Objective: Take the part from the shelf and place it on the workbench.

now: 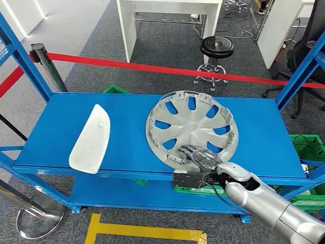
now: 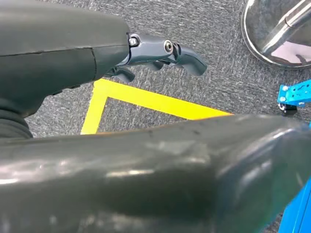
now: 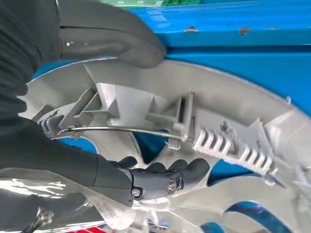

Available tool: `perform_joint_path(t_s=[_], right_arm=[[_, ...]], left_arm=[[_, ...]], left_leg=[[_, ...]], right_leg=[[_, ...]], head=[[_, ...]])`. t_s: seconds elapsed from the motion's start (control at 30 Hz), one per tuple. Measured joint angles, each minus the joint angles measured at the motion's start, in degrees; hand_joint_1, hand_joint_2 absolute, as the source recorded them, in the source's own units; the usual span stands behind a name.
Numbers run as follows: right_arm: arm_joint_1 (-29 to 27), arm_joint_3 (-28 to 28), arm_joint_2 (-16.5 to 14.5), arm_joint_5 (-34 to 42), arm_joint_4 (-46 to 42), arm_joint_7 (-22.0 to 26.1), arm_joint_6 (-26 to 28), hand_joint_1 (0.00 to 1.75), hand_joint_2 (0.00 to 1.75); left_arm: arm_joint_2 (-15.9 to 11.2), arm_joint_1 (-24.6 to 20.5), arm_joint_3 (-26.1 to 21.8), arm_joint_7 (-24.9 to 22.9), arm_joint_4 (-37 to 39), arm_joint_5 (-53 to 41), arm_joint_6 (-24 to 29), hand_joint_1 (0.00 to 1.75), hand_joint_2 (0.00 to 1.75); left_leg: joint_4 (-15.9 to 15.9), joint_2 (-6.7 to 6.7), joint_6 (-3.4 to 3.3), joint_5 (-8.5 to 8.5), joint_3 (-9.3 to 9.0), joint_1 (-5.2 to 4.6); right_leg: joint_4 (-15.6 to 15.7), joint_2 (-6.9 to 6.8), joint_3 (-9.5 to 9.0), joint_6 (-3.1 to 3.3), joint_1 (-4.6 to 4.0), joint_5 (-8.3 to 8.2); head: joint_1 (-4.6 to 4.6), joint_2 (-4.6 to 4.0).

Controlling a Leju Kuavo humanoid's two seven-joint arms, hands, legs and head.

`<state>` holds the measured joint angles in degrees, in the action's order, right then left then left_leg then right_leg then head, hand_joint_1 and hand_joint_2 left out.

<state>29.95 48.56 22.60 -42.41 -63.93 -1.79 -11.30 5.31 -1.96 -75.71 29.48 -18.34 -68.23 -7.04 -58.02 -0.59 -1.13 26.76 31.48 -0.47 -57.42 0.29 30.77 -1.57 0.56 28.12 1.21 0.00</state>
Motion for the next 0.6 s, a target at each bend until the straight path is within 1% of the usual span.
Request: perform_joint_path(t_s=[0.13, 0.33, 0.5, 0.6], right_arm=[[0.3, 0.3, 0.0, -0.4, 0.1, 0.1, -0.1, 0.0, 1.75], [1.1, 1.9, 0.0, -4.1, 0.4, 0.0, 0.6, 0.0, 1.75], [1.6, 2.7, 0.0, -4.4, 0.7, 0.0, 0.7, 0.0, 1.75], [1.8, 2.9, 0.0, -4.1, 0.9, 0.7, 0.5, 0.0, 0.44]], left_arm=[[0.0, 0.0, 0.0, 0.0, 0.0, 0.0, 0.0, 0.0, 0.0], [0.1, 0.0, 0.0, 0.0, 0.0, 0.3, 0.0, 0.0, 0.0], [0.2, 0.0, 0.0, 0.0, 0.0, 0.3, 0.0, 0.0, 0.0], [0.2, 0.0, 0.0, 0.0, 0.0, 0.3, 0.0, 0.0, 0.0]], left_leg=[[0.0, 0.0, 0.0, 0.0, 0.0, 0.0], [0.0, 0.0, 0.0, 0.01, -0.02, -0.01], [0.0, 0.0, 0.0, 0.0, -0.07, -0.01], [0.0, 0.0, 0.0, 0.0, -0.11, -0.01]], right_leg=[[0.0, 0.01, 0.11, 0.0, -0.01, 0.01], [0.0, 0.03, 0.17, 0.0, 0.0, 0.0], [0.0, 0.03, 0.14, -0.01, 0.0, 0.0], [0.0, 0.03, 0.11, -0.01, 0.0, -0.01]], head=[[0.01, 0.0], [0.01, 0.0], [0.0, 0.0], [0.0, 0.0]])
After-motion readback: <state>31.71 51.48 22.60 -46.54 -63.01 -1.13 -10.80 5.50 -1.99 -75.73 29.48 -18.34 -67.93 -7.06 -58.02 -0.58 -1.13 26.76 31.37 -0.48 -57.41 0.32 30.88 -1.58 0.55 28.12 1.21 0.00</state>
